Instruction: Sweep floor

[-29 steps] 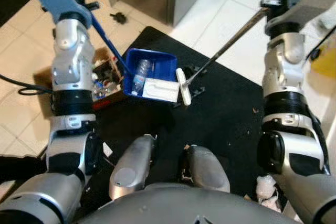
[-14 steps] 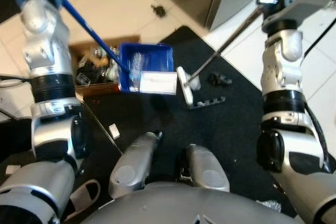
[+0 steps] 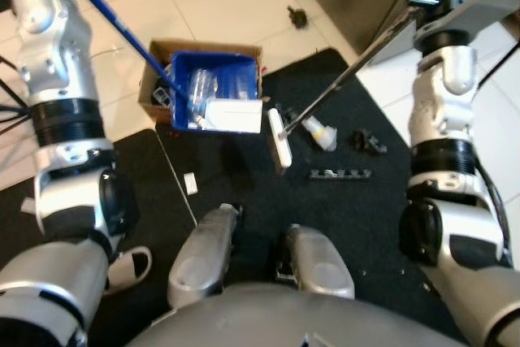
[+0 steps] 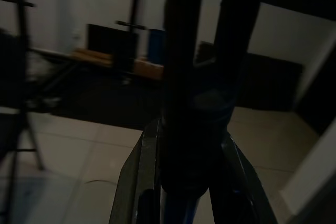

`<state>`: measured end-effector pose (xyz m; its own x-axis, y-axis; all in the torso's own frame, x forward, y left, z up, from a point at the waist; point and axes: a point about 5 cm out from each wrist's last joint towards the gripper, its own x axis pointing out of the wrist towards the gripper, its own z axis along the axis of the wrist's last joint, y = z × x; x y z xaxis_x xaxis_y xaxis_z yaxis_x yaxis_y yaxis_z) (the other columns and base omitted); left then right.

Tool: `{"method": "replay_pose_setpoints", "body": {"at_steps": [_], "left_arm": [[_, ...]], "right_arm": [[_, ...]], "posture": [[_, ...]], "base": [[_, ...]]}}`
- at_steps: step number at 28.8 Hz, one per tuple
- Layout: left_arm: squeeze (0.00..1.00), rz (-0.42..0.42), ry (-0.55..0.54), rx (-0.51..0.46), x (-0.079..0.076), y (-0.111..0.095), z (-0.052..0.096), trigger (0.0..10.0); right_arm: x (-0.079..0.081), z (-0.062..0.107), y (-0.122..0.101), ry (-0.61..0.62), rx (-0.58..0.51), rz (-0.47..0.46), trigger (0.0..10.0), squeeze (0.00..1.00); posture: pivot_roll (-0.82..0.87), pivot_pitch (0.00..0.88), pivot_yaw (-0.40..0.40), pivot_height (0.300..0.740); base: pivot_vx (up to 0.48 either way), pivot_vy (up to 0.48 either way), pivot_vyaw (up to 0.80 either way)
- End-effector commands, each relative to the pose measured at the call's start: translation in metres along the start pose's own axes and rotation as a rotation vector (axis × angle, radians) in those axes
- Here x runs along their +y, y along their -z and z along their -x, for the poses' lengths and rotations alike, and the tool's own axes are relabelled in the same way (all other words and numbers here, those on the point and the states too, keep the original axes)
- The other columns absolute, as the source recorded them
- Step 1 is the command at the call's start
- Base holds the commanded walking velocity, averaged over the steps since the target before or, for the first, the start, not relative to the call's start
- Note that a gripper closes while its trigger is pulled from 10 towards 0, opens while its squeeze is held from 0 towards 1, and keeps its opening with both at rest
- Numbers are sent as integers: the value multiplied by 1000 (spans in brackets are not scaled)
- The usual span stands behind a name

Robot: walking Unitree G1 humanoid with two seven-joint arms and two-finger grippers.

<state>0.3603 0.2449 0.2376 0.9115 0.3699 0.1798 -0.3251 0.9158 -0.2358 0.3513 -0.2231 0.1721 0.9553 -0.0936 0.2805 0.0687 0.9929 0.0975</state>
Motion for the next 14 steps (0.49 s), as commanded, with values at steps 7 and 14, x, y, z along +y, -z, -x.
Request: {"method": "replay_pose_setpoints", "body": {"at_steps": [7,14], "left_arm": [[0,0,-29,-89,8,-20,-5,10000],[0,-6,-40,-98,10,-21,-7,10000]], "right_arm": [[-1,-3,-3,5,-14,1,10000,0],[-1,-4,-1,29,0,-14,10000,0]], "posture": [[125,0,1,740],[129,0,2,740]], "base": [[0,0,791],[0,0,448]]}}
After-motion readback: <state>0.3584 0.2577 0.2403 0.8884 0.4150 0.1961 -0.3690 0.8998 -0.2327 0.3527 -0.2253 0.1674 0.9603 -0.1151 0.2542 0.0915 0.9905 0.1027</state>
